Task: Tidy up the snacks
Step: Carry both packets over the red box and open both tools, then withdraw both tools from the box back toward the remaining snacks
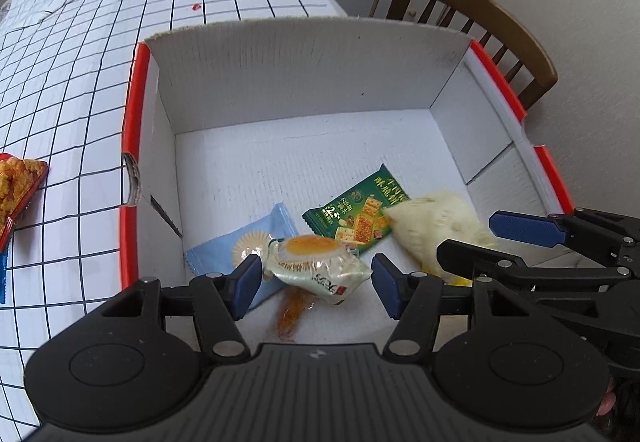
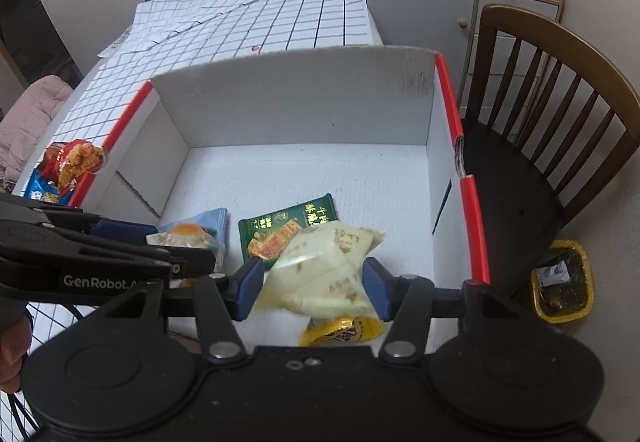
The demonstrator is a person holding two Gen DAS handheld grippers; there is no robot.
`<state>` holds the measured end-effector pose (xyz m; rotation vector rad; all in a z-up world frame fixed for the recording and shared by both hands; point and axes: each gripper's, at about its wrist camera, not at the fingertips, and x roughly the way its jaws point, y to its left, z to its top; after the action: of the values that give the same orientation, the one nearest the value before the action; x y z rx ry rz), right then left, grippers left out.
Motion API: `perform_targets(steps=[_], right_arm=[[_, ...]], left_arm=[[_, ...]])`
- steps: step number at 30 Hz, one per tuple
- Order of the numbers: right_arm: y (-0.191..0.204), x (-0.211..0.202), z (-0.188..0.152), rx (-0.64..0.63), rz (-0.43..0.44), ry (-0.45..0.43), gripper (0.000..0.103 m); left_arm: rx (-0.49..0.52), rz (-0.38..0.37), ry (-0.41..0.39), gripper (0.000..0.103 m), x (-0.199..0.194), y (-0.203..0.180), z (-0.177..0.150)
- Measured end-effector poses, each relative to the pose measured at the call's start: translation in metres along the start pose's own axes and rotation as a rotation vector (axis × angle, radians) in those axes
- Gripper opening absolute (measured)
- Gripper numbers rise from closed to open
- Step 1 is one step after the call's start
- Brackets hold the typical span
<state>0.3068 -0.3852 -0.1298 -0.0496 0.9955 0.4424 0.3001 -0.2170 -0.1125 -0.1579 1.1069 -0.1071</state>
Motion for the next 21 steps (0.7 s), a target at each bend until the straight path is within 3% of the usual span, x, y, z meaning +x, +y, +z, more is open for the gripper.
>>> perform_targets(steps=[1,3,5,21], right_arm=[[0.0,-0.003,0.0,-0.001,0.0,-0.007,0.059],[0.0,-0.008,0.001,0.005,-0.017,-0.024,0.073],[-0.002,-0.015,0.001,0.015,-0.01,-0.039,0.075],[0.046,-0.074,0.005,-0.075,0.088,-0.161,0.086]], left_arm=[[-0.002,-0.003,-0.011,0.06,-0.004,0.0,0.0],[-0.008,-0.009,-0.028,0.063,-0.011,0.002,-0.001],[-0.016,-0.01,-0.056,0.07,-0.021,0.003,-0.002],[-0.033,-0.037,-0.224,0.072,-0.104,0.033,-0.024]])
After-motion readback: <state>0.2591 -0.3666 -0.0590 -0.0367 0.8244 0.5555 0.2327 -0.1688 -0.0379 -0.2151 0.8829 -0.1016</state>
